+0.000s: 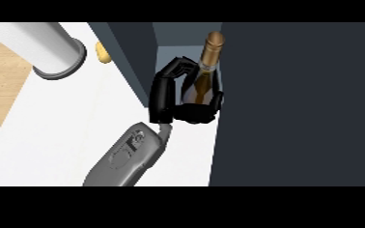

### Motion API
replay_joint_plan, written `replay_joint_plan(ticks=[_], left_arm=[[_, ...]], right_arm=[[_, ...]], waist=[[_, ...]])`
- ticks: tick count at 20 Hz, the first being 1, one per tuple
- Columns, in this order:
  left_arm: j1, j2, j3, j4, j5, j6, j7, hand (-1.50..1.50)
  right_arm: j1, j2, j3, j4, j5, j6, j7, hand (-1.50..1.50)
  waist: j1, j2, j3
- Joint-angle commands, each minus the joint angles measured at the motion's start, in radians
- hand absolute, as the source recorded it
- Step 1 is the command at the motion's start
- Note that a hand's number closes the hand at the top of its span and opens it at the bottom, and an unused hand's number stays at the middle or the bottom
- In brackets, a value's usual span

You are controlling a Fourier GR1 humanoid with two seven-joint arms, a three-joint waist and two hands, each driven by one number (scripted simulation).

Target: Pick up the wine, place it into the cabinet and close the cabinet

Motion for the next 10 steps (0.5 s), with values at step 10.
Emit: replay_joint_plan(ticks=[10], left_arm=[[0.003, 0.000, 0.074, 0.158, 0.085, -0.039, -0.186, 1.50]], right_arm=[[0.124, -0.001, 0.019, -0.161, -0.079, 0.029, 0.011, -1.50]], waist=[[-0.005, 0.000, 0.000]])
